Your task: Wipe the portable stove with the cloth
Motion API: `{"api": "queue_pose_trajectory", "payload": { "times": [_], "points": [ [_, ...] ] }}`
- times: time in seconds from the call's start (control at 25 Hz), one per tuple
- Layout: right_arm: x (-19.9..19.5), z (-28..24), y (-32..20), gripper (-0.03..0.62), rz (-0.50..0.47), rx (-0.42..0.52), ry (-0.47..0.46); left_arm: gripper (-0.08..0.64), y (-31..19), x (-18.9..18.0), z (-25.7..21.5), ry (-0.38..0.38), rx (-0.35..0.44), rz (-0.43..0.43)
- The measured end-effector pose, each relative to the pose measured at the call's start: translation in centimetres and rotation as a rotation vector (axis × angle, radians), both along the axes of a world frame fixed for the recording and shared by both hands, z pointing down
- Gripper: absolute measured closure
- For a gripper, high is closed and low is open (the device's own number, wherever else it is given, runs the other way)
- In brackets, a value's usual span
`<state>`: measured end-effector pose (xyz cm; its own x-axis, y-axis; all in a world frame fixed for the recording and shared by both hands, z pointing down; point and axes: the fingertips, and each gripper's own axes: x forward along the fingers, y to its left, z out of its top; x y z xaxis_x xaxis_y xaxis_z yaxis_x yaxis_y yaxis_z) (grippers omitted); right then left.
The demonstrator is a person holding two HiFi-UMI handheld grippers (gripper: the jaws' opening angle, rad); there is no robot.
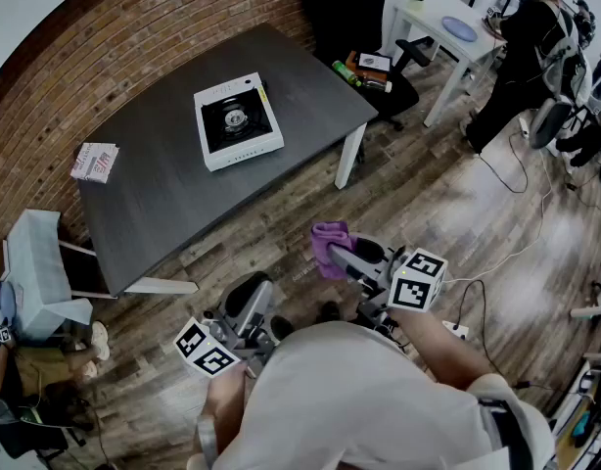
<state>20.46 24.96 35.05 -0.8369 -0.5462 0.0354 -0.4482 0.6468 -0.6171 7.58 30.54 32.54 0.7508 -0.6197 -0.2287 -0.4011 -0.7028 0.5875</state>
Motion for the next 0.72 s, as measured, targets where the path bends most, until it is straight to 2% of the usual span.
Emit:
{"api": "queue_pose_trajectory", "payload": {
  "times": [0.52, 0.72],
  "points": [
    [2.0, -0.1, -0.7, 0.476, -0.006, 0.014, 0.008, 0.495, -0.6, 2.0, -0.3, -0.004, 0.013, -0.014],
    [2.6, -0.2, -1.0, 0.476, -0.017, 0.041, 0.042, 0.495, -0.7, 2.9, 0.2, -0.018, 0.002, -0.025]
  ]
}}
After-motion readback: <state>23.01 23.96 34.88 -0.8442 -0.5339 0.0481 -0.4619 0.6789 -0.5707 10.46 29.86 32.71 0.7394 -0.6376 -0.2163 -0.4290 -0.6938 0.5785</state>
